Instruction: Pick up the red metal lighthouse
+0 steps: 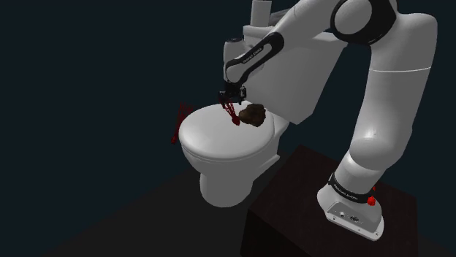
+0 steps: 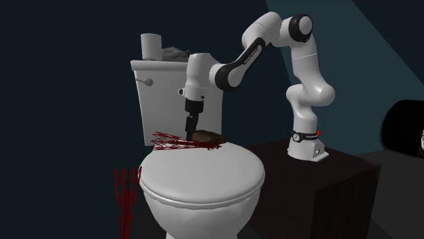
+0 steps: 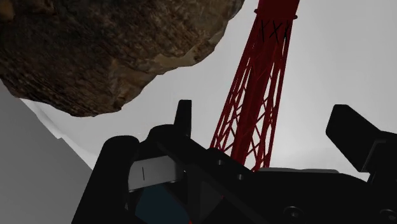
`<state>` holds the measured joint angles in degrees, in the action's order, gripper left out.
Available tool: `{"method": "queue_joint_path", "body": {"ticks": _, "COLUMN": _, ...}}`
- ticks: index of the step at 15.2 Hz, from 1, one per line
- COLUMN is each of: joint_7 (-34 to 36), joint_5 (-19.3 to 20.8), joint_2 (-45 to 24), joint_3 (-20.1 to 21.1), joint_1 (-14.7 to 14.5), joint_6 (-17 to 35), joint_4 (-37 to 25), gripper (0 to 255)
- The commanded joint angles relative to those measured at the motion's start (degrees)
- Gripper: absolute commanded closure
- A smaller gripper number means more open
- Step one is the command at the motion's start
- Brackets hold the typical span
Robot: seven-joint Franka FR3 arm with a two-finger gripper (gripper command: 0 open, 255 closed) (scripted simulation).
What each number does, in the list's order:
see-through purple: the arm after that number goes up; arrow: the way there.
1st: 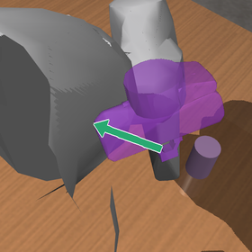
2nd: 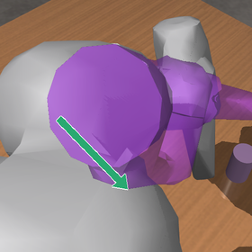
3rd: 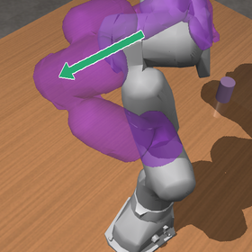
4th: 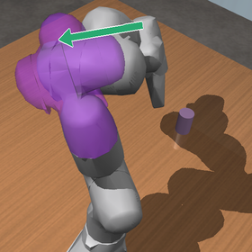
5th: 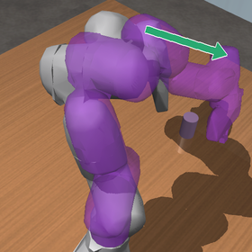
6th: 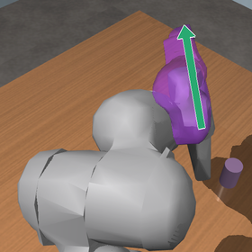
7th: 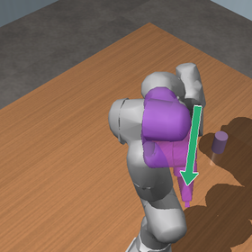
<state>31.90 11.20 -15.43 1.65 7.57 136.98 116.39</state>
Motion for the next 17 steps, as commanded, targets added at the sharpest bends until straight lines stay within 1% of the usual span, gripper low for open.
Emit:
{"method": "queue_joint_path", "body": {"ticks": 1, "joint_7": 0.35, "joint_5": 0.28, "joint_2": -1.21, "joint_3": -0.14, "joint_1": 0.00, "joint_6": 1.47, "joint_4": 0.18, "gripper": 0}}
{"method": "queue_joint_path", "body": {"ticks": 4, "joint_7": 0.83, "joint_5": 0.71, "joint_2": -2.69, "joint_3": -0.31, "joint_1": -0.07, "joint_6": 3.39, "joint_4": 0.64, "gripper": 0}}
{"method": "queue_joint_path", "body": {"ticks": 6, "joint_7": 0.92, "joint_5": 0.79, "joint_2": -2.98, "joint_3": -0.34, "joint_1": -0.09, "joint_6": 3.75, "joint_4": 0.72, "gripper": 0}}
{"method": "queue_joint_path", "body": {"ticks": 7, "joint_7": 0.96, "joint_5": 0.80, "joint_2": -3.03, "joint_3": -0.33, "joint_1": -0.12, "joint_6": 3.71, "joint_4": 0.64, "gripper": 255}}
{"method": "queue_joint_path", "body": {"ticks": 16, "joint_7": 0.92, "joint_5": 0.79, "joint_2": -2.98, "joint_3": -0.34, "joint_1": -0.09, "joint_6": 3.75, "joint_4": 0.71, "gripper": 255}}
{"method": "queue_joint_path", "body": {"ticks": 17, "joint_7": 0.76, "joint_5": 0.64, "joint_2": -2.47, "joint_3": -0.28, "joint_1": -0.06, "joint_6": 3.12, "joint_4": 0.58, "gripper": 255}}
